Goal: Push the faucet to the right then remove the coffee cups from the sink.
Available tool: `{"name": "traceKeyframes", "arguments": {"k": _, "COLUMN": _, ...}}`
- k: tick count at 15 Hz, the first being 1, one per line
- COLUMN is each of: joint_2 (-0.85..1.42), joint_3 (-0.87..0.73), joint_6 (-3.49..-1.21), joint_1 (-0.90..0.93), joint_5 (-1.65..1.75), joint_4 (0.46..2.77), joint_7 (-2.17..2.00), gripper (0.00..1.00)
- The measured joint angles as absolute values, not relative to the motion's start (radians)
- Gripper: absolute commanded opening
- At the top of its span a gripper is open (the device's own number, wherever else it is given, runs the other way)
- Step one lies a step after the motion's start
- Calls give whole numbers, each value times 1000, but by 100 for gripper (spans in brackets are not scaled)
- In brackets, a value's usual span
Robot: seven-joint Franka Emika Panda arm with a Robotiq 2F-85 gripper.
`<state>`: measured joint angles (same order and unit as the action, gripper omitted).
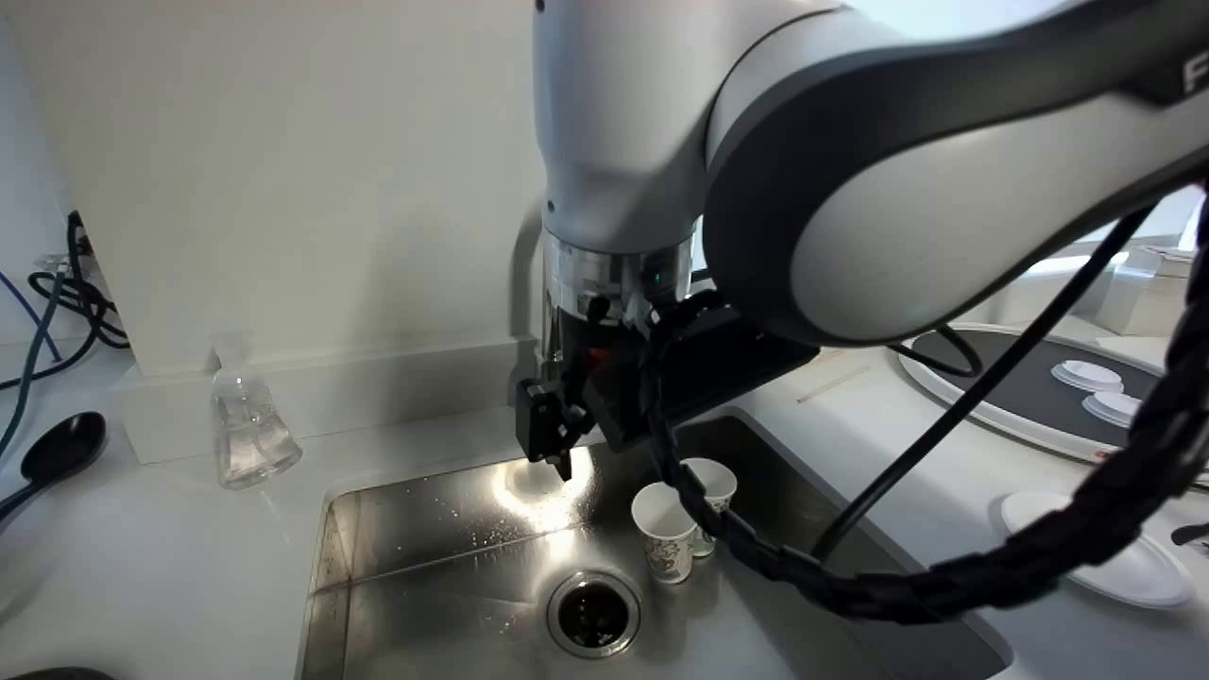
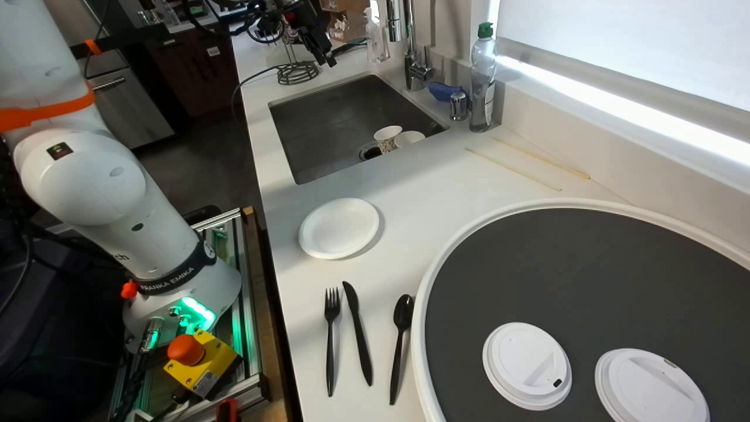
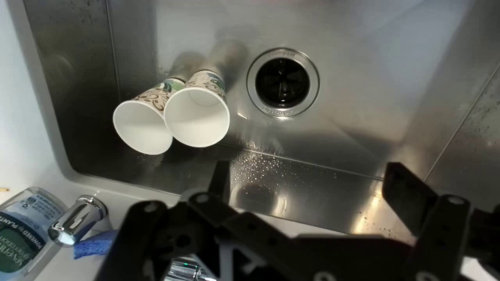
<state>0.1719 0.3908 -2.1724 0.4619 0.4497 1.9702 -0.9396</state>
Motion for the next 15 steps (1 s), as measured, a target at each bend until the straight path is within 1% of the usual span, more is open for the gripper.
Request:
{"name": "traceKeyframes", "arguments": {"k": 6, "joint_2": 222, "joint_3": 348, "joint_6": -2248, "joint_1": 465, "joint_5": 502, "joint_4": 2022, "joint_7": -921, "gripper": 100}}
{"name": "traceKeyframes", "arguments": {"k": 15, "joint_2": 238, "joint_3": 325, "joint_6": -2255, "joint_1": 464, "joint_5": 502, "joint_4": 2045, "joint_7": -916, "gripper": 100}}
